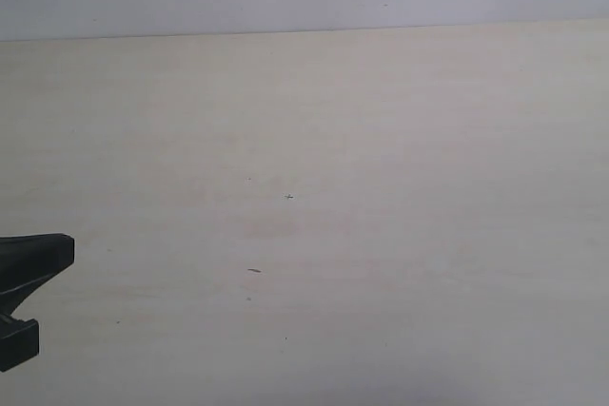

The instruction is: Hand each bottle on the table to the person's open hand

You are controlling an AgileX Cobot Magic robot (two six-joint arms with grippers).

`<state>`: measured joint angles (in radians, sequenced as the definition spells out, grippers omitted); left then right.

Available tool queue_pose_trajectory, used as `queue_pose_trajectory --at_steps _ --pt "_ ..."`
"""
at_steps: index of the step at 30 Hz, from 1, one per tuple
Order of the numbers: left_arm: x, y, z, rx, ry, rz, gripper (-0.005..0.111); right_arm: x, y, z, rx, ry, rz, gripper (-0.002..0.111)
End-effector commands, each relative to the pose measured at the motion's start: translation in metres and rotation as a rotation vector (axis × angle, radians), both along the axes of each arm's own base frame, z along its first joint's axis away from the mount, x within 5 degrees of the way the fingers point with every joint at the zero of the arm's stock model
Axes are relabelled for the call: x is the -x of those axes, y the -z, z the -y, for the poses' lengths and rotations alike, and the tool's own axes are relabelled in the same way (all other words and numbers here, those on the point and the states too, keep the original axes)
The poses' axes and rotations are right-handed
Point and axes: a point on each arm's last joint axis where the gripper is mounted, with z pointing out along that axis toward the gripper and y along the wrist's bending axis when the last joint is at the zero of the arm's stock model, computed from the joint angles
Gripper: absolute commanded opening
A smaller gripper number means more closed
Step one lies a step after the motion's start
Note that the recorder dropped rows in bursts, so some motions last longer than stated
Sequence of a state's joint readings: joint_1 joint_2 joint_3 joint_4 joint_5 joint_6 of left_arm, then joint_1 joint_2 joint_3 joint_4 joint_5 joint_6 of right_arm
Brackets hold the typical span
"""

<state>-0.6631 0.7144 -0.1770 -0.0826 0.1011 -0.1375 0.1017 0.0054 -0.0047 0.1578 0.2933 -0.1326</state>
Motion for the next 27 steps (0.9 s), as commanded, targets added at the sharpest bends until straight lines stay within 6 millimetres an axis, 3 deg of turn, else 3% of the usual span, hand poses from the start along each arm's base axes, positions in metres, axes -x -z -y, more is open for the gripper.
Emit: queue_pose_trajectory --at_steps 1,15,27 --pt "-0.007 -0.001 -0.01 0.007 -0.097 0.014 0.0 0.0 0.001 0.0 -0.005 0.009 0.003 0.0" --pt "-0.014 -0.015 -0.051 0.056 -0.44 0.121 0.0 0.0 0.001 0.0 -0.005 0.009 0.003 0.0" --pt "0.018 -0.034 -0.067 0.106 -0.535 0.299 0.0 0.0 0.001 0.0 -0.005 0.009 0.003 0.0"
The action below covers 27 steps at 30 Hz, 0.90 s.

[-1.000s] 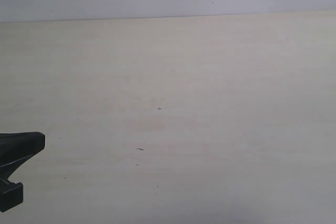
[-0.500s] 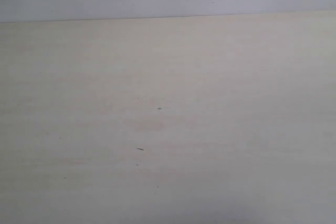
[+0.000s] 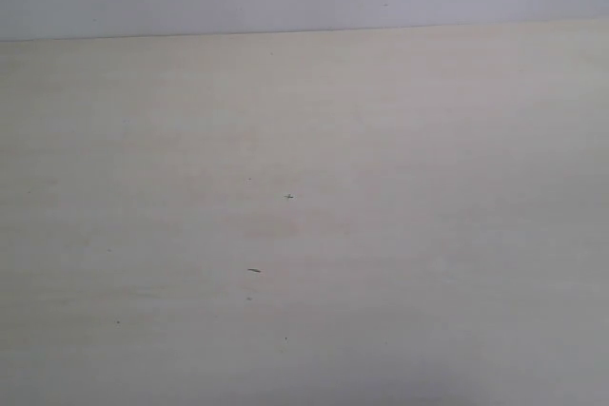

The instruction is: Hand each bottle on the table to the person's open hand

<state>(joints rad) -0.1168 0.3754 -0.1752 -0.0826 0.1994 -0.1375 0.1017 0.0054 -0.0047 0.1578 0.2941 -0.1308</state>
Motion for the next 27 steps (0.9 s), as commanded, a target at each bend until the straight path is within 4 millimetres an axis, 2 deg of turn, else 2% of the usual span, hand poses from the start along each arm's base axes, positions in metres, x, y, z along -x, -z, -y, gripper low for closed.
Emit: queue_pose_trajectory --at_steps 1,9,18,21,24,27 --pt "0.012 -0.008 -0.002 -0.007 -0.003 0.1 0.0 0.0 0.001 0.0 -0.003 0.009 0.004 0.0" --pt "0.034 -0.015 -0.004 -0.001 -0.001 0.225 0.0 0.0 0.001 0.0 -0.003 0.009 0.004 0.0" --pt "0.036 -0.012 -0.005 -0.008 -0.001 0.207 0.0 0.0 0.001 0.0 -0.003 0.009 0.004 0.0" --pt "0.036 0.005 -0.005 -0.013 -0.004 0.227 0.0 0.0 0.001 0.0 -0.003 0.009 0.004 0.0" --pt "0.033 0.03 -0.005 -0.012 -0.008 0.233 0.0 0.0 0.001 0.0 -0.003 0.009 0.004 0.0" --pt "0.033 0.033 -0.005 -0.033 -0.005 0.21 0.0 0.0 0.001 0.0 -0.003 0.009 0.004 0.0"
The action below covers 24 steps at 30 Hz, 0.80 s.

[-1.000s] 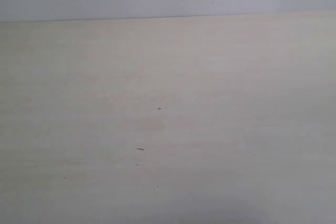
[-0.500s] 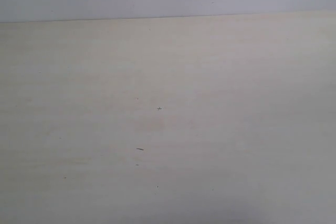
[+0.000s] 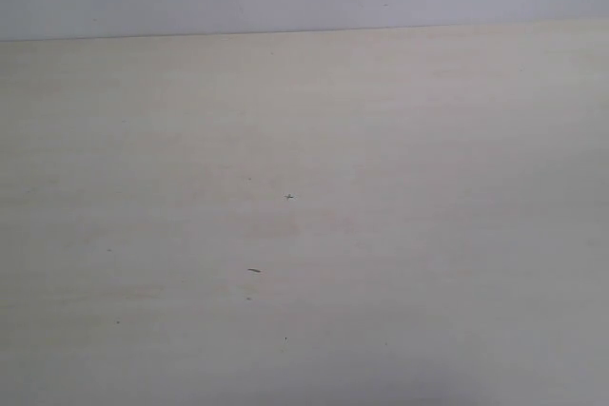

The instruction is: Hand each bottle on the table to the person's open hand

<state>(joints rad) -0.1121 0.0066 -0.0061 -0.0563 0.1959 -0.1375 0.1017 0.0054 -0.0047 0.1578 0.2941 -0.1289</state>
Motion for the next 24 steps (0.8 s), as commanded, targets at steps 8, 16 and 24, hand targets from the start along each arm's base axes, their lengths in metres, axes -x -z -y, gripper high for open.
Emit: queue_pose_trajectory --at_steps 8,16,24 --pt "0.003 0.015 0.0 -0.043 0.004 -0.143 0.0 0.0 0.001 0.0 -0.001 0.008 0.004 0.0" --pt "0.003 0.015 0.0 -0.043 0.004 -0.143 0.0 0.0 0.001 0.0 -0.001 0.008 0.004 0.0" --pt "0.003 0.015 0.0 -0.043 0.004 -0.143 0.0 0.0 0.001 0.0 -0.001 0.008 0.004 0.0"
